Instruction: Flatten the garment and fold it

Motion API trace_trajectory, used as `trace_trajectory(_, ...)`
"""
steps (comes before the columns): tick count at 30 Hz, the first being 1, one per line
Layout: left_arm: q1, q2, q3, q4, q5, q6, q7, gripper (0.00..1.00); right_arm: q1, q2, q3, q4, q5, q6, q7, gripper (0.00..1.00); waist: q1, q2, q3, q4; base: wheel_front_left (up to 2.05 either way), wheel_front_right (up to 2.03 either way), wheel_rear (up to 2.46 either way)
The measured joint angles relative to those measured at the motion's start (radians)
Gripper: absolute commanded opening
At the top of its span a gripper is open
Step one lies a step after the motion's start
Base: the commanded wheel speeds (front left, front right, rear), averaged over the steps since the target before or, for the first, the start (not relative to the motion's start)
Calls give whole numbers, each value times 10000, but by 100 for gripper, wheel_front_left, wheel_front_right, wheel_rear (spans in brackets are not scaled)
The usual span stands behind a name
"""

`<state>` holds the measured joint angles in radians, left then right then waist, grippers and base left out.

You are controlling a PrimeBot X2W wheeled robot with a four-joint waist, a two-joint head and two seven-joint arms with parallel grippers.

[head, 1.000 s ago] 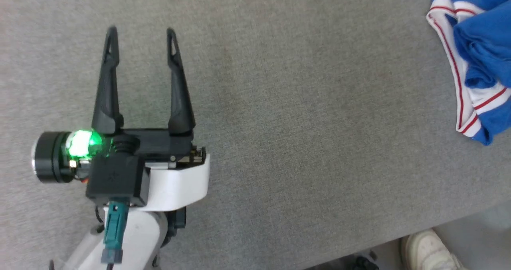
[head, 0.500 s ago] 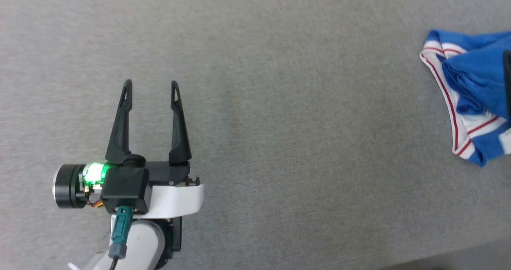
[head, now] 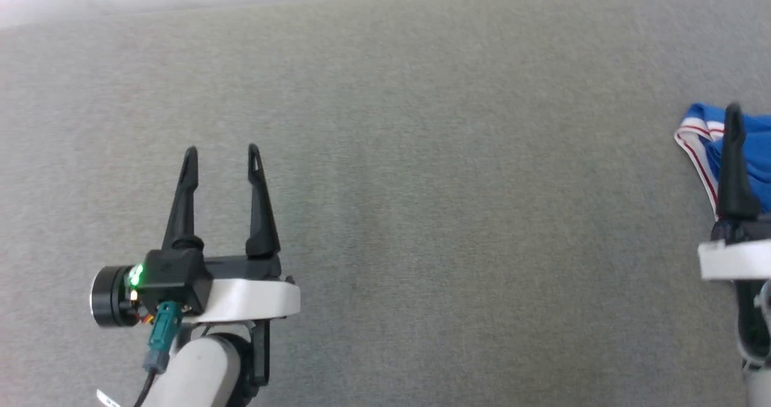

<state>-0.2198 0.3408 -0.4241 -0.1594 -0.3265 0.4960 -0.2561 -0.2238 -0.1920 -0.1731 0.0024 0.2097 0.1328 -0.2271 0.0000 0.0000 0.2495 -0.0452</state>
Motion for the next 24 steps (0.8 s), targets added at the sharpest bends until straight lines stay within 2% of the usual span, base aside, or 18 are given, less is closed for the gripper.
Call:
trace_trajectory(11,964,-644,606,930,42,-1093,-10,100,1325,1152,-550,809,-1080,0,-228,100,-1,0,-694,493,0,0,0)
trace_trajectory(22,1365,-1544,1319,1160,483,-1971,-10,100,1664,1363,-391,1210,-1223,0,-295,100,0,0,-925,510,0,0,0)
trace_trajectory(23,1361,-1555,1325,1156,493,-1985,-6,0,1664,1363,-393,1212,-1221,2,-290,0,1,0,-923,507,0,0,0)
trace_trajectory(24,1361,-1551,1321,1156,491,-1985,-2,0,1663,1360,-403,1210,-1221,2,-288,0,1,0,-924,507,0,0,0)
